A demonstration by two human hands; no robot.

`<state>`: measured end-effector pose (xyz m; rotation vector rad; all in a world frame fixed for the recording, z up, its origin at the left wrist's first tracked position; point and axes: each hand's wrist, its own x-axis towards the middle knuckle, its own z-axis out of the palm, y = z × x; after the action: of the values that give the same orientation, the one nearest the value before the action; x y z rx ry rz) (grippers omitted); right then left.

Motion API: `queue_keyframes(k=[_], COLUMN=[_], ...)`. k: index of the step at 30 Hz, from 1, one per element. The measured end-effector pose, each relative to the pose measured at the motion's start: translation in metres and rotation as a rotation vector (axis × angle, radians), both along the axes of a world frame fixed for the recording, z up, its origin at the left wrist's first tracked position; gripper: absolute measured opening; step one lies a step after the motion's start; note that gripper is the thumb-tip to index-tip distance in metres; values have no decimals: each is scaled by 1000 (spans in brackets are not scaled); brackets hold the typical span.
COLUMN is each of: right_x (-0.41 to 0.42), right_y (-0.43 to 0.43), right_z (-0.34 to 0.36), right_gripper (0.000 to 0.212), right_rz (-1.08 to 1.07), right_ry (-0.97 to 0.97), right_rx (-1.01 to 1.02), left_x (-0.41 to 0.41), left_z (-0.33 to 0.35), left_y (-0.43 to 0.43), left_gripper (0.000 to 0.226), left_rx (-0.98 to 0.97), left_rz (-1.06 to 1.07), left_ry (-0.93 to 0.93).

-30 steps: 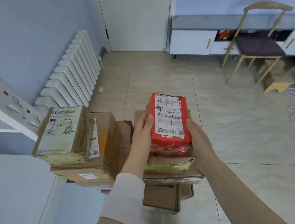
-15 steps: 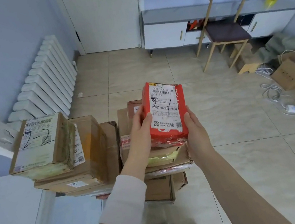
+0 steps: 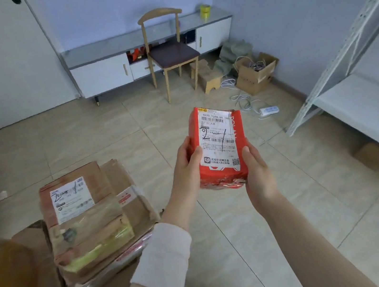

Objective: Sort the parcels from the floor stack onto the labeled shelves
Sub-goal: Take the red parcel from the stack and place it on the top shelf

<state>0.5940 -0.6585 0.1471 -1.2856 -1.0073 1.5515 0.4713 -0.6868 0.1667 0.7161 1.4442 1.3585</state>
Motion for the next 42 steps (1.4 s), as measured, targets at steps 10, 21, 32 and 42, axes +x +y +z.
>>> queue_keyframes(k=[10,21,32,42], right_x=[201,349,407,457], right_y=[12,15,122,236], right_z=[21,38,78,131], right_gripper=[39,43,46,49], right_rz=[-359,-703,-865,-950], right_ry=[8,-46,-173,-271], right_rx=[65,109,219,315], left_x=[200,362,431,486], left_z=[9,17,51,105], left_y=[65,113,243,358], left_gripper=[40,35,52,52], left_rx=[93,227,343,513], left_rz=[-406,-836,-1019,-1077], left_ry=[64,62,42,56])
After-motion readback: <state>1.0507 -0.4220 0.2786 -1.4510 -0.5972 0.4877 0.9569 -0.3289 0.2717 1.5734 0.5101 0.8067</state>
